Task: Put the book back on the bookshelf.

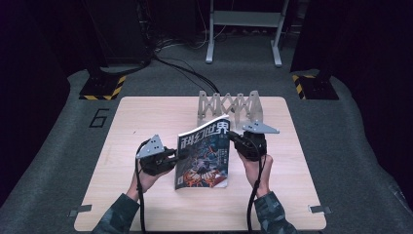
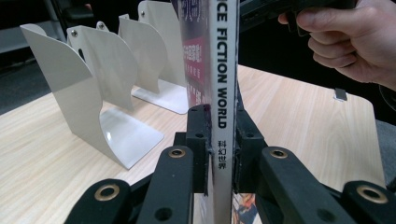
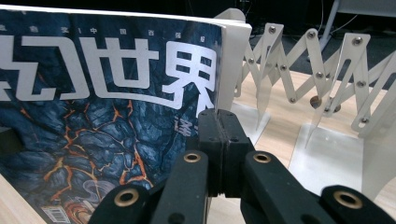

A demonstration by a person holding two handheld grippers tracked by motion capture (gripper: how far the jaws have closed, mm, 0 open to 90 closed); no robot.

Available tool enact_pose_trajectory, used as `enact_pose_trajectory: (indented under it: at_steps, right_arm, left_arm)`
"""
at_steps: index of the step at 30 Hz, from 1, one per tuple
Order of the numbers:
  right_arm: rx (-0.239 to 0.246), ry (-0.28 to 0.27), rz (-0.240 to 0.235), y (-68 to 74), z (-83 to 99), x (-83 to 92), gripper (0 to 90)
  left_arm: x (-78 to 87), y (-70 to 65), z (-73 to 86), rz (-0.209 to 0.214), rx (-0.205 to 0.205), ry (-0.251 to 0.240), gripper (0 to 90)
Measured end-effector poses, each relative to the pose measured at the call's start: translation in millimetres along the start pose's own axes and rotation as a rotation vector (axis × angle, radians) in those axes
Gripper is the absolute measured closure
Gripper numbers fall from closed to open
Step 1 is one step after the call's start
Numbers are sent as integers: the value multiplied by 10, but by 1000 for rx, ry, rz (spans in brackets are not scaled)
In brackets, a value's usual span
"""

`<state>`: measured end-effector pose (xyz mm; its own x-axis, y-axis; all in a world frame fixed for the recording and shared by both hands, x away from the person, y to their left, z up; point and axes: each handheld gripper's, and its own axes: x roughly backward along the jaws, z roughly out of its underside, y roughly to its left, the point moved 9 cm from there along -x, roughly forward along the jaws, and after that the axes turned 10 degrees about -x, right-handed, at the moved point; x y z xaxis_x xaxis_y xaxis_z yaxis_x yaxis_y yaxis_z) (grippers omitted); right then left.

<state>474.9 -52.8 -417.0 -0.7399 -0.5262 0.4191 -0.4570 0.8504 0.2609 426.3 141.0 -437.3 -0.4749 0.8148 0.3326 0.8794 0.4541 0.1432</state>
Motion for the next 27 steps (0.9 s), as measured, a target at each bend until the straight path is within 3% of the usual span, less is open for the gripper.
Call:
enact_pose_trajectory:
  at_steps: [3,6,7,12,17,19,21,27]
  right_arm:
    - [5,-3,-3,29,-7,4,898]
    - [14,8,-1,41,0,-15,897]
    - [15,12,-6,43,6,-23,895]
    - [10,12,-16,50,26,-25,872]
    - [-15,64,-67,23,106,-106,657]
    - [-40,90,-110,22,149,-166,613]
    - [-47,100,-121,13,170,-215,550]
    - [-65,99,-166,-1,141,-272,576]
  left_arm:
    - [26,3,12,22,-3,41,771]
    - [34,18,54,-8,-28,88,768]
    - [43,17,60,-1,-36,90,778]
    - [87,-21,75,10,-42,55,797]
    - [98,-76,73,30,-68,41,806]
    - [108,-72,76,30,-74,47,807]
    - [113,-80,78,36,-68,43,807]
    - [116,-83,78,45,-73,42,805]
